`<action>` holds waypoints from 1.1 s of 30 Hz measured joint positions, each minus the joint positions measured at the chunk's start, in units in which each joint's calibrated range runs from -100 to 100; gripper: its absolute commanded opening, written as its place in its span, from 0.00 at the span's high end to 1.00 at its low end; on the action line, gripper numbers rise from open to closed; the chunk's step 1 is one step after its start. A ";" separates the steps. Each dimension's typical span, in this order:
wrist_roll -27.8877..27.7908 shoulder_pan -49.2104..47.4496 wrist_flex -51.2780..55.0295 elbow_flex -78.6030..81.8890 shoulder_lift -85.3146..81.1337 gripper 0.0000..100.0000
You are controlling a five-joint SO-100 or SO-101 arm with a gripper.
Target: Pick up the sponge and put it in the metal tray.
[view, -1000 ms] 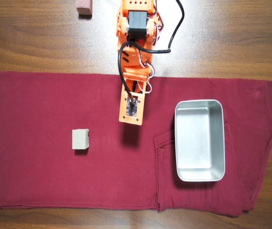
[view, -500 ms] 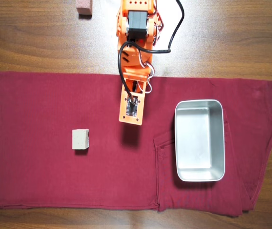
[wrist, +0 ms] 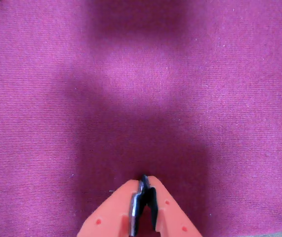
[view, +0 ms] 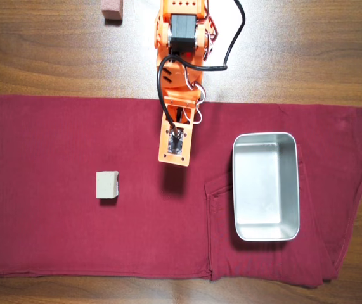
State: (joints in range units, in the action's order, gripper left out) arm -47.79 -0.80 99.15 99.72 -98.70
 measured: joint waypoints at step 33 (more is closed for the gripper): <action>-0.24 32.40 -37.56 -42.08 51.82 0.39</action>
State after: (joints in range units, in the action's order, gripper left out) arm -48.03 31.61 61.60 57.64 -46.88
